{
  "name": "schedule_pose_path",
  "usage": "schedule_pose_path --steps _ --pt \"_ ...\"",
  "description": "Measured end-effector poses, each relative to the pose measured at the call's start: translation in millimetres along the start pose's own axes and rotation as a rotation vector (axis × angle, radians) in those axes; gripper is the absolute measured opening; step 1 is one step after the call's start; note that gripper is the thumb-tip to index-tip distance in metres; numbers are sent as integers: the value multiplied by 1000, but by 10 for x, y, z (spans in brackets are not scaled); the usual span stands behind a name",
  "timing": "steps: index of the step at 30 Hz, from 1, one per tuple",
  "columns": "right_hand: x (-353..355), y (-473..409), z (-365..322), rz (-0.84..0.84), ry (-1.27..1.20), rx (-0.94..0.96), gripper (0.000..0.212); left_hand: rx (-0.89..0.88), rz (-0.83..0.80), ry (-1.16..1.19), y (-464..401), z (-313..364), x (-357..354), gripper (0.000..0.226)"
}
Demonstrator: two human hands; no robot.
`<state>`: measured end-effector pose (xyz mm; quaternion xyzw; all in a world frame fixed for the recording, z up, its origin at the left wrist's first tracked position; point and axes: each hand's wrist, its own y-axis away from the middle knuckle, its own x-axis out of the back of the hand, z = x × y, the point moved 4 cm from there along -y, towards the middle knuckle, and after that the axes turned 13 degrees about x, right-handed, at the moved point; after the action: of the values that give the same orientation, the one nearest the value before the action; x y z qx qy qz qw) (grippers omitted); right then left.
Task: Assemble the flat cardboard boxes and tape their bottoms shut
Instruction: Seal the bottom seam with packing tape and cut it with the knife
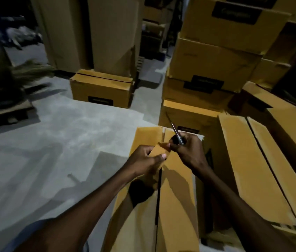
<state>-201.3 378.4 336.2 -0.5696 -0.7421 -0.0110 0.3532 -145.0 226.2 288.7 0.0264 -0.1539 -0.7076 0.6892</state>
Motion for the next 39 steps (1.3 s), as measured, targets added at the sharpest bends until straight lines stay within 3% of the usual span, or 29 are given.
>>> schedule_pose_path --steps 4,9,17,21,25,29,35,39 --pt "-55 -281 330 34 29 -27 16 46 151 -65 -430 -138 -100 21" --pt "-11 -756 555 60 -36 -32 10 163 260 29 -858 -196 -18 50" --pt "-226 -1466 1309 21 104 -160 13 152 135 253 -1139 -206 -116 20" --pt "-333 -1624 1663 59 150 -265 17 244 144 373 -1109 -290 -292 22" --pt "-375 -1742 1986 -18 189 -313 15 308 104 490 -1119 -286 -415 28" --pt "-579 -1850 2199 -121 238 -318 15 310 124 471 -1152 -365 -420 19" --pt "-749 -1946 2419 -120 238 -332 13 294 160 373 -1153 -455 -337 22" --pt "-803 -1923 2512 -148 271 -368 14 271 69 443 -1139 -428 -372 22"
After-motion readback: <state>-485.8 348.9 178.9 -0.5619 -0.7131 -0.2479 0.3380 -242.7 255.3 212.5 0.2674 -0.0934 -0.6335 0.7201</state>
